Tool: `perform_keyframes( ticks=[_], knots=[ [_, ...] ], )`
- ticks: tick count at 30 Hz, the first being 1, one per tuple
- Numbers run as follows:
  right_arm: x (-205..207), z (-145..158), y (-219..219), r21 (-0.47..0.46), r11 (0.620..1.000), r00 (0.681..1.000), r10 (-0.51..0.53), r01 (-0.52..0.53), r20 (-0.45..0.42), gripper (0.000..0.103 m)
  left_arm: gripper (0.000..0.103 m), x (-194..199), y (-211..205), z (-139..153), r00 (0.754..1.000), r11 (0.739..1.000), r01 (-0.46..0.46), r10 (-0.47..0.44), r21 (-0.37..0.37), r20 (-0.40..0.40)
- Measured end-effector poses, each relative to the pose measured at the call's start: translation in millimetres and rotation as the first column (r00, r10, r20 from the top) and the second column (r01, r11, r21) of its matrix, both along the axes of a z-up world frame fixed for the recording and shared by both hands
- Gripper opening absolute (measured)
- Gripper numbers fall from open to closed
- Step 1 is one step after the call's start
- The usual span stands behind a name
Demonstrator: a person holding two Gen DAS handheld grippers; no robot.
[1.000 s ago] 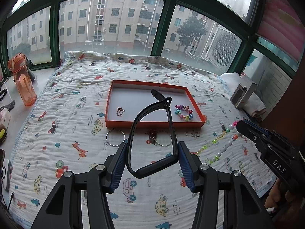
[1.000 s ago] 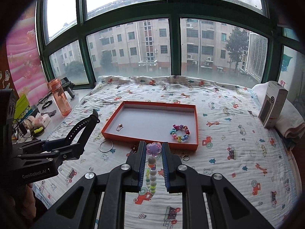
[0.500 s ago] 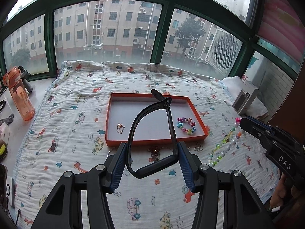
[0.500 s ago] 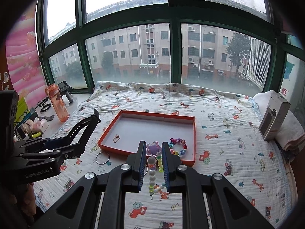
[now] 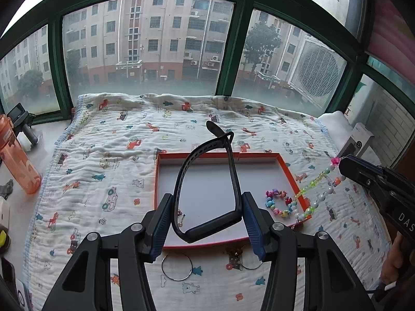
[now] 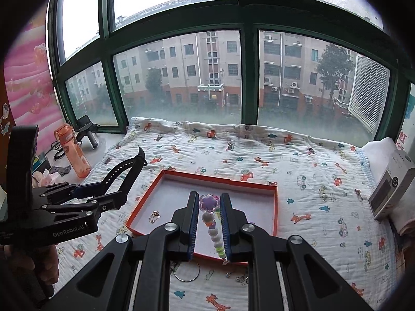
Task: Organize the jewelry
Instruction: 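Carry the watch band and bead strand over the tray and lower them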
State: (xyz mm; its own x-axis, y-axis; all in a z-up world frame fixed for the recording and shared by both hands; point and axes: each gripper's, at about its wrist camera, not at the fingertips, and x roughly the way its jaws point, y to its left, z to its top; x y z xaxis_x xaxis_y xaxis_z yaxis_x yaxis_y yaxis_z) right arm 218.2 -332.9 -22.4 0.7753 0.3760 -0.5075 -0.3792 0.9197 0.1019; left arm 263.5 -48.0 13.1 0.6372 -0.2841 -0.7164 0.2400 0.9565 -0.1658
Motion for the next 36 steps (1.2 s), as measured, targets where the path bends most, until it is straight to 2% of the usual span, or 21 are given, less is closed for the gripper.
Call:
perform_keyframes(
  ticks=[9, 23, 29, 36],
  knots=[
    [49.9, -26.3, 12.1, 0.046, 0.999, 0.996, 0.029, -0.025, -0.079, 0.019, 0.056, 60.5, -4.6, -47.9, 0.998, 1.0, 0.016, -0.017, -0.001, -0.065],
    [96.0, -85.5, 4.4, -0.079, 0.996, 0.981, -0.06, 0.046, -0.185, 0.019, 0.056, 113.8, -18.5, -122.0, 0.987, 0.999, 0.019, -0.013, 0.04, -0.162],
    [104.6, -104.9, 4.8, -0.107, 0.993, 0.972, -0.072, 0.048, -0.224, 0.019, 0.056, 124.3, -18.7, -141.9, 0.98, 0.998, 0.014, -0.003, 0.054, -0.201],
    [109.0, -115.7, 3.5, -0.107, 0.993, 0.964, -0.072, 0.046, -0.256, 0.019, 0.06, 128.8, -20.4, -149.6, 0.978, 0.997, 0.017, -0.003, 0.069, -0.211]
  ],
)
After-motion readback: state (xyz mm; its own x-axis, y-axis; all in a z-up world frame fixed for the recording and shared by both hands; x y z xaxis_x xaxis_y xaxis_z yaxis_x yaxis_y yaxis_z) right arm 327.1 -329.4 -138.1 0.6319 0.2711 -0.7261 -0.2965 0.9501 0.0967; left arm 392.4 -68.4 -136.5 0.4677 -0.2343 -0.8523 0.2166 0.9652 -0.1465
